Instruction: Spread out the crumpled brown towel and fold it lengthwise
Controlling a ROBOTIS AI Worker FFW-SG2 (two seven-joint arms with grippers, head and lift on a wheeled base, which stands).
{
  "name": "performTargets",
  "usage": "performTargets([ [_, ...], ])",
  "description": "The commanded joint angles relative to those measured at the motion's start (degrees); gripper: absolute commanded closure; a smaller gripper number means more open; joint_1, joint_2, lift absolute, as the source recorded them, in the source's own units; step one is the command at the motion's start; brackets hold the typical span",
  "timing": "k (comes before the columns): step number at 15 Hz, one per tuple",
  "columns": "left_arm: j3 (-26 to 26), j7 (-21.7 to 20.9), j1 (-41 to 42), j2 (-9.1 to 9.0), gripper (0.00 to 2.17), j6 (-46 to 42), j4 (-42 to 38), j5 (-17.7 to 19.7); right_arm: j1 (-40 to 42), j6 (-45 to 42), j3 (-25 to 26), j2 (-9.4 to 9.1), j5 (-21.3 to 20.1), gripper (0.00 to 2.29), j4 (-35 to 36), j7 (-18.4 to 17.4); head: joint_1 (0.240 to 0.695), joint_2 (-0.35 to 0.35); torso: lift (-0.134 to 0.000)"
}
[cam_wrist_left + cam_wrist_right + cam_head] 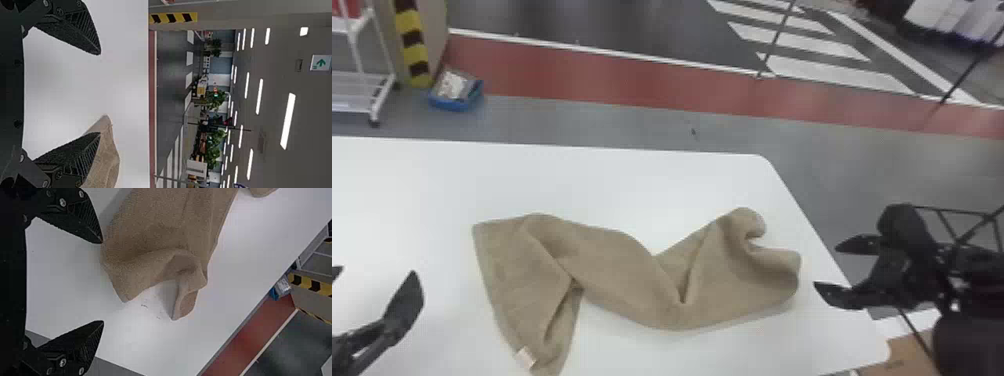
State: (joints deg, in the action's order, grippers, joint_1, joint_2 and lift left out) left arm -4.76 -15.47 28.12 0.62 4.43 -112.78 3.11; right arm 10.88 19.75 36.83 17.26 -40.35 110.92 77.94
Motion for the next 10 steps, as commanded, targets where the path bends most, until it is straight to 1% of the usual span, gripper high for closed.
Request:
performTargets([
  [1, -0.1, 0.1, 0.0, -0.01, 0.17, 0.1, 0.2, 0.0, -0.5, -3.6, 0.2, 1.02, -0.8, 0.19, -5.6, -3.2, 0.695, -0.350, -0.124],
  [2, 0.0, 0.0, 0.2, -0.01, 0.17, 0.1, 0.2, 0.0, -0.9, -3.8, 0.4, 1.11, -0.6, 0.19, -6.9, -4.2, 0.695, -0.350, -0.124],
  [3, 0.0, -0.1, 0.4, -0.01, 0.17, 0.1, 0.2, -0.1, -1.1, -4.0, 1.4, 1.11, 0.9, 0.19, -7.6, -4.5, 0.695, -0.350, -0.124],
  [4, 0.1, -0.3, 0.9, -0.01, 0.17, -0.1, -0.3, -0.3, -1.6, -4.7, 3.7, 1.11, 3.1, 0.19, -8.2, -4.7, 0.695, -0.350, -0.124],
  [5, 0.5, -0.4, 2.0, 0.08, 0.17, -0.3, -1.2, -0.9, -2.5, -5.2, 6.8, 1.20, 6.5, 0.19, -9.6, -4.8, 0.695, -0.350, -0.124],
  [6, 0.7, -0.4, 2.8, 0.25, 0.17, -0.6, -2.0, -2.1, -3.3, -4.8, 8.9, 1.64, 8.5, 0.19, -10.7, -5.5, 0.695, -0.350, -0.124],
  [8, 1.5, -0.9, 3.8, 1.13, 0.17, -0.6, -3.7, -2.1, -6.0, -0.8, 12.3, 2.96, 11.7, 0.19, -12.6, -8.0, 0.695, -0.350, -0.124],
  [9, 1.7, -1.1, 4.2, 1.49, 0.17, -0.4, -4.6, -2.1, -7.5, 2.4, 12.9, 3.40, 12.5, 0.19, -13.4, -10.1, 0.695, -0.350, -0.124],
  [10, 2.2, -1.3, 4.6, 1.92, 0.17, -0.4, -5.4, -2.4, -8.2, 2.5, 13.0, 3.48, 12.8, 0.19, -14.4, -13.3, 0.695, -0.350, -0.124],
])
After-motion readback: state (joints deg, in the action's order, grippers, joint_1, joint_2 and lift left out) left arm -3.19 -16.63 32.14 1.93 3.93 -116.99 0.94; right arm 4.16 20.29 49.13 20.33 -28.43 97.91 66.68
